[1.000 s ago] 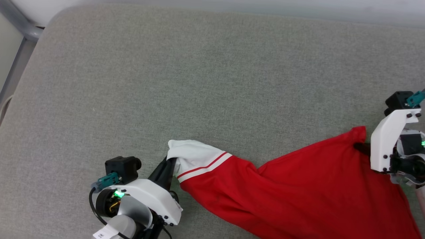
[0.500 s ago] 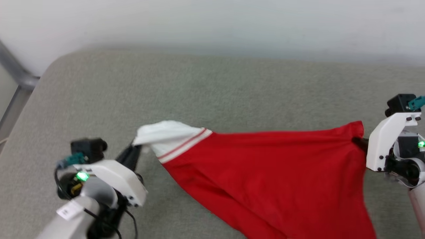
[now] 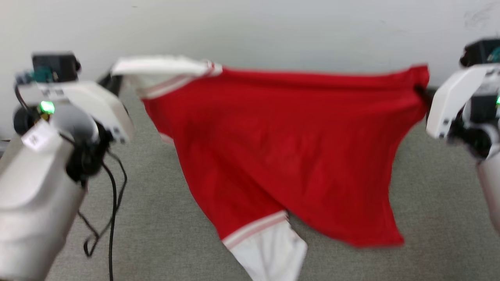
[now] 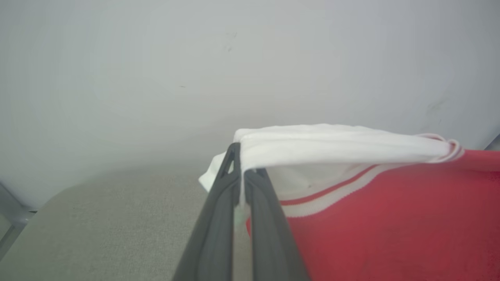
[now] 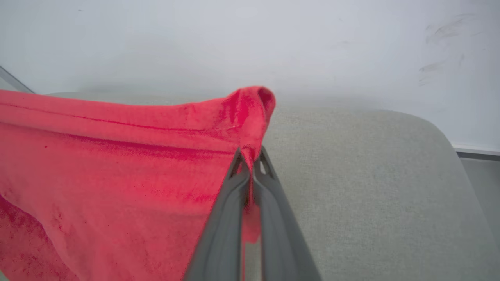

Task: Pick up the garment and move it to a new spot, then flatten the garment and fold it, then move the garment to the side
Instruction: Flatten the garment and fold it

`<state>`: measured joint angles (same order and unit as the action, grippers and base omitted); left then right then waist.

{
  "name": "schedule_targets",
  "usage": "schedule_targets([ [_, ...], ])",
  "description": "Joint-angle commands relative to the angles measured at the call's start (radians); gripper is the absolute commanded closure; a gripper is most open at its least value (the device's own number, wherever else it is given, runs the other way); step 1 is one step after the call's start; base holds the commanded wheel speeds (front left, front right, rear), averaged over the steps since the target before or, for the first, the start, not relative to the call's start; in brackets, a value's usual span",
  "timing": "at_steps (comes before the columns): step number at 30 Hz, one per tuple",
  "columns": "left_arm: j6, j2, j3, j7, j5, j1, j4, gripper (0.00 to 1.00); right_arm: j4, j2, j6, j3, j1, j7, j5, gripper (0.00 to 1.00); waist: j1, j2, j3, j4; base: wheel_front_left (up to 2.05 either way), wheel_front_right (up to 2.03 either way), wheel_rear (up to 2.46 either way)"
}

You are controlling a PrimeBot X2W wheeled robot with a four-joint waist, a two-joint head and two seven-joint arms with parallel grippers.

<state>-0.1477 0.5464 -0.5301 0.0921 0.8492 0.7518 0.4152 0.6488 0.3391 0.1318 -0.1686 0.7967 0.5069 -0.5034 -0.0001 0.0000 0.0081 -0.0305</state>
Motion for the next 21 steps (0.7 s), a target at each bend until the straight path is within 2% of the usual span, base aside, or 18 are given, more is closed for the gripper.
schedule_targets([
  [1, 0.002, -0.001, 0.014, -0.008, -0.004, 0.039, 0.02, 1.0, 0.011, 0.007, -0.002, 0.008, 0.038, -0.012, -0.001, 1.0, 0.0001, 0.0, 0.016, -0.005, 0.0, 0.0, 0.0],
  [5, 0.019, -0.023, 0.027, -0.029, -0.03, 0.213, 0.114, 1.0, 0.041, 0.008, -0.002, 0.024, 0.18, -0.083, 0.025, 1.0, 0.0001, 0.0, 0.077, -0.012, 0.0, 0.0, 0.0],
  [12, 0.039, -0.018, 0.034, -0.097, -0.116, 0.533, 0.232, 1.0, 0.096, 0.009, -0.002, 0.08, 0.455, -0.211, 0.083, 1.0, 0.0001, 0.0, 0.213, -0.017, 0.0, 0.0, 0.0],
  [16, 0.064, -0.021, 0.039, -0.134, -0.145, 0.683, 0.295, 1.0, 0.135, 0.015, -0.003, 0.097, 0.585, -0.227, 0.104, 1.0, 0.0001, 0.0, 0.295, -0.011, 0.0, 0.0, 0.0],
  [21, 0.099, -0.037, 0.051, -0.171, -0.138, 0.781, 0.383, 1.0, 0.189, 0.001, -0.003, 0.1, 0.678, -0.258, 0.117, 1.0, 0.0001, 0.0, 0.379, -0.003, 0.0, 0.0, 0.0],
])
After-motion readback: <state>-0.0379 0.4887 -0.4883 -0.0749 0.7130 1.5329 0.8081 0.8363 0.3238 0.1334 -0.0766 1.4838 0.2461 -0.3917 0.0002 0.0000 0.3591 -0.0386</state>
